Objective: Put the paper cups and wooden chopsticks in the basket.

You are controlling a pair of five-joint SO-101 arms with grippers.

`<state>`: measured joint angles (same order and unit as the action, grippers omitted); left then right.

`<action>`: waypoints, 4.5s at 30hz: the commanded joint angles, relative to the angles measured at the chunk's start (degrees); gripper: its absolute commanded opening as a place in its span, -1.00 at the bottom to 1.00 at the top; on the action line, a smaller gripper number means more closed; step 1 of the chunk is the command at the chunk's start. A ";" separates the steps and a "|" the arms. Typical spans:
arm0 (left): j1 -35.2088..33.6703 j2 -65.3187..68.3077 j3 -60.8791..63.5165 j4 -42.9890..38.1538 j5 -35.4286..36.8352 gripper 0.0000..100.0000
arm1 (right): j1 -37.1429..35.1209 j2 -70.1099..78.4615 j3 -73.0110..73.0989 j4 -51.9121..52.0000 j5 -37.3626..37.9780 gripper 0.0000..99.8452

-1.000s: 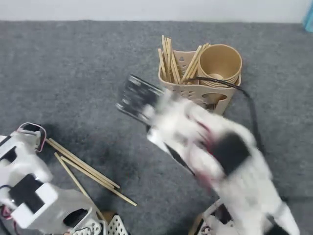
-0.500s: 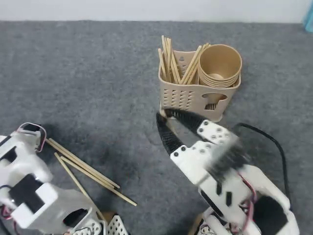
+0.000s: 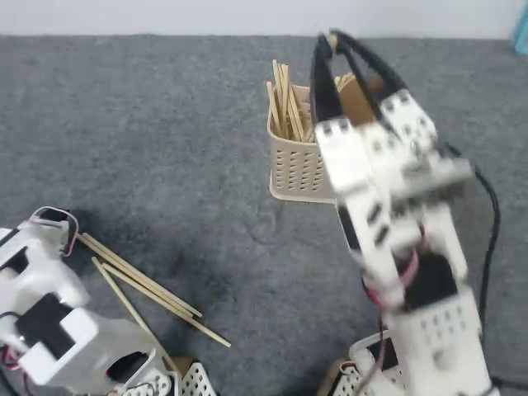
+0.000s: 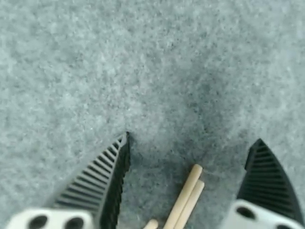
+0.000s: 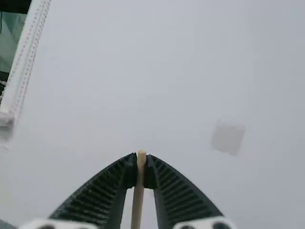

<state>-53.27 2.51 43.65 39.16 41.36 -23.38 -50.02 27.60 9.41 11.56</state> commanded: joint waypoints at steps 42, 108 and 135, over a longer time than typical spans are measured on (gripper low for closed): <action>0.70 0.18 -1.80 0.18 -0.88 -0.27 | -7.52 7.34 -21.36 39.87 -26.46 -0.62; -20.66 0.26 3.21 0.00 -4.04 -0.27 | -45.05 76.88 -29.45 14.90 -10.73 -0.62; -20.40 0.26 3.30 0.09 -4.04 -0.27 | -40.31 78.64 -30.68 25.01 -10.64 -0.96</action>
<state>-71.21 1.98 46.02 39.60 36.79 -65.49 34.64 -0.97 29.10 -0.13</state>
